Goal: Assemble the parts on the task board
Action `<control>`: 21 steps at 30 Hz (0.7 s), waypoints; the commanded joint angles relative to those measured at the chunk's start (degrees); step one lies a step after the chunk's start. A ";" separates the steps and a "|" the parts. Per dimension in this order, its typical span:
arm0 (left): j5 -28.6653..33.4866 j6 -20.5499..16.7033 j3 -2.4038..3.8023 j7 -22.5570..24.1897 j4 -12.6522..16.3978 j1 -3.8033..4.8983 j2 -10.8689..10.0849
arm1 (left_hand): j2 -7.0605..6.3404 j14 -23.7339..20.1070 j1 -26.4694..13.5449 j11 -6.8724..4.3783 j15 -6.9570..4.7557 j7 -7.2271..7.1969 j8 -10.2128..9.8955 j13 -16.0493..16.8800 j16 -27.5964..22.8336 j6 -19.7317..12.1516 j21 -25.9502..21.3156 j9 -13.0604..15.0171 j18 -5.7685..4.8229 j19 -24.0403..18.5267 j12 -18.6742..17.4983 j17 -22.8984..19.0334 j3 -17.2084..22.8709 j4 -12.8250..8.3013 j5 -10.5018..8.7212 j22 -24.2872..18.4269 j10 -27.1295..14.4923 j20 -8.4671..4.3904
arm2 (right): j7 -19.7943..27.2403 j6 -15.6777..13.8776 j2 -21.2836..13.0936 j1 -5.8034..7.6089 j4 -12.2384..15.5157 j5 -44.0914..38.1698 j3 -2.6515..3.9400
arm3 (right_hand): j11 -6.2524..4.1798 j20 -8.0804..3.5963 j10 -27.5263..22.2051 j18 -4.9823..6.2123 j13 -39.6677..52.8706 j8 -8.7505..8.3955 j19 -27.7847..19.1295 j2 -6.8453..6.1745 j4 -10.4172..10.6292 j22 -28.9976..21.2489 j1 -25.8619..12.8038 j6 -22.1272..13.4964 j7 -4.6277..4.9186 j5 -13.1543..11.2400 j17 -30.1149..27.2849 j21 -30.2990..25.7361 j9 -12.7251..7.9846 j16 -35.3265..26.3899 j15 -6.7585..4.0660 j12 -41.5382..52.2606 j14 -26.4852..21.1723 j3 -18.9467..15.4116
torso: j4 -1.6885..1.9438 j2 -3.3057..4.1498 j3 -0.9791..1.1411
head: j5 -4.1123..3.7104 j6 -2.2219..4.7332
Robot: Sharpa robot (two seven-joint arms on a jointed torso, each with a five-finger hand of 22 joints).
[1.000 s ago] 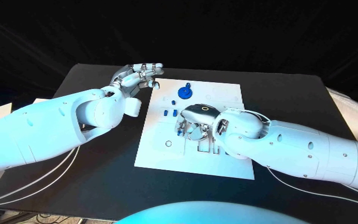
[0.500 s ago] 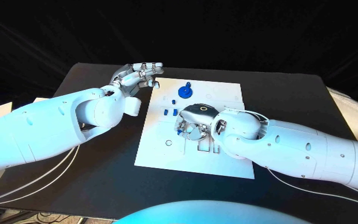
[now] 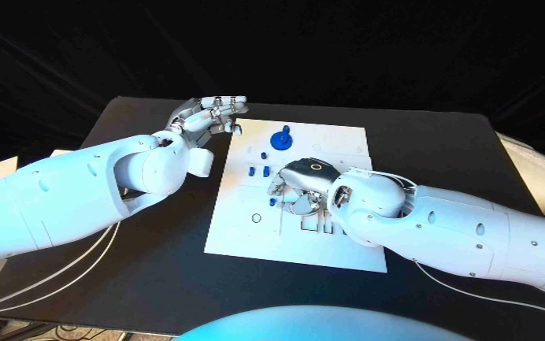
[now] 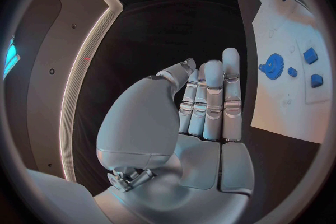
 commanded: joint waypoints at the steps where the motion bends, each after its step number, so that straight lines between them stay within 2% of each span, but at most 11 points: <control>1: 0.16 1.11 0.03 0.16 0.02 0.01 0.01 | 0.46 -0.39 0.11 -0.05 0.11 -0.19 0.32 0.09 -0.33 -0.40 -0.39 -0.09 0.62 0.41 0.39 -0.08 -0.32 -0.03 0.10 -0.05 -0.33 0.16 | -0.09 -4.08 -0.87 -0.03 1.14 -1.18 0.11 | -0.20 -0.04 -0.22 0.92 0.08 0.17 -0.28 -0.59 0.12 -0.12 0.02 0.04 -0.10 0.40 -0.04 -0.38 0.07 -0.02 0.47 0.42 0.42 -0.42 | -0.03 0.00 0.02 | -0.10 0.03; 4: 0.16 1.13 0.03 0.13 0.02 0.01 -0.04 | 0.46 -0.39 0.11 -0.05 0.11 -0.19 0.32 0.09 -0.33 -0.40 -0.39 -0.09 0.62 0.41 0.39 -0.08 -0.32 -0.03 0.10 -0.05 -0.33 0.16 | -0.10 -5.10 -2.69 0.09 2.88 -0.47 0.49 | -0.23 -0.01 -0.17 0.89 0.14 0.34 -0.20 -0.50 0.12 0.00 0.06 0.34 -0.10 0.63 -0.12 -0.32 0.16 -0.04 0.45 0.79 0.40 -0.58 | -0.02 -0.02 0.03 | -0.22 0.14; 7: 0.16 1.11 0.03 0.11 0.01 0.00 -0.13 | 0.46 -0.39 0.11 -0.05 0.11 -0.19 0.32 0.09 -0.33 -0.40 -0.39 -0.09 0.62 0.41 0.39 -0.08 -0.32 -0.03 0.10 -0.05 -0.33 0.16 | -0.59 -4.70 -5.16 0.86 4.81 1.68 0.98 | -0.25 0.01 -0.11 0.88 0.16 0.38 -0.17 -0.49 0.12 0.03 0.06 0.42 -0.15 0.71 -0.23 -0.30 0.19 -0.12 0.43 0.97 0.38 -0.67 | -0.01 -0.01 0.02 | -0.52 0.34; 13: 0.16 1.03 0.02 0.12 0.02 0.00 -0.27 | 0.46 -0.39 0.11 -0.05 0.11 -0.19 0.32 0.09 -0.33 -0.40 -0.39 -0.09 0.62 0.41 0.39 -0.08 -0.32 -0.03 0.10 -0.05 -0.33 0.16 | -2.46 -1.06 -11.59 4.45 8.23 4.55 1.38 | -0.32 0.13 -2.36 0.96 -0.09 -0.03 -0.25 -1.39 0.36 -0.47 -0.60 -0.67 -0.66 1.80 -0.99 -0.64 0.03 -0.66 0.44 1.05 0.17 -2.93 | -0.13 -0.11 -0.05 | -1.57 1.12; 17: 0.16 1.01 0.02 0.14 0.08 0.00 -0.27 | 0.46 -0.39 0.11 -0.05 0.11 -0.19 0.32 0.09 -0.33 -0.40 -0.39 -0.09 0.62 0.41 0.39 -0.08 -0.32 -0.03 0.10 -0.05 -0.33 0.16 | -3.56 1.42 -14.76 5.99 8.91 4.07 1.43 | -0.12 0.31 -3.86 0.99 -0.05 -0.03 -0.33 -1.49 0.74 -0.88 -0.56 -1.46 -1.44 2.22 -1.27 -0.95 0.00 -0.79 0.64 1.42 0.16 -5.52 | -0.15 -0.07 -0.03 | -2.14 1.59; 21: 0.16 1.01 0.02 0.16 0.10 0.00 -0.24 | 0.46 -0.39 0.11 -0.05 0.11 -0.19 0.32 0.09 -0.33 -0.40 -0.39 -0.09 0.62 0.41 0.39 -0.08 -0.32 -0.03 0.10 -0.05 -0.33 0.16 | -4.21 3.06 -16.61 6.60 8.60 2.63 1.39 | -0.06 0.40 -4.29 1.00 -0.02 0.03 -0.35 -1.36 0.91 -1.02 -0.19 -1.52 -1.74 2.22 -1.48 -1.07 0.04 -0.91 0.71 1.81 0.15 -6.81 | -0.34 -0.09 0.08 | -2.23 1.79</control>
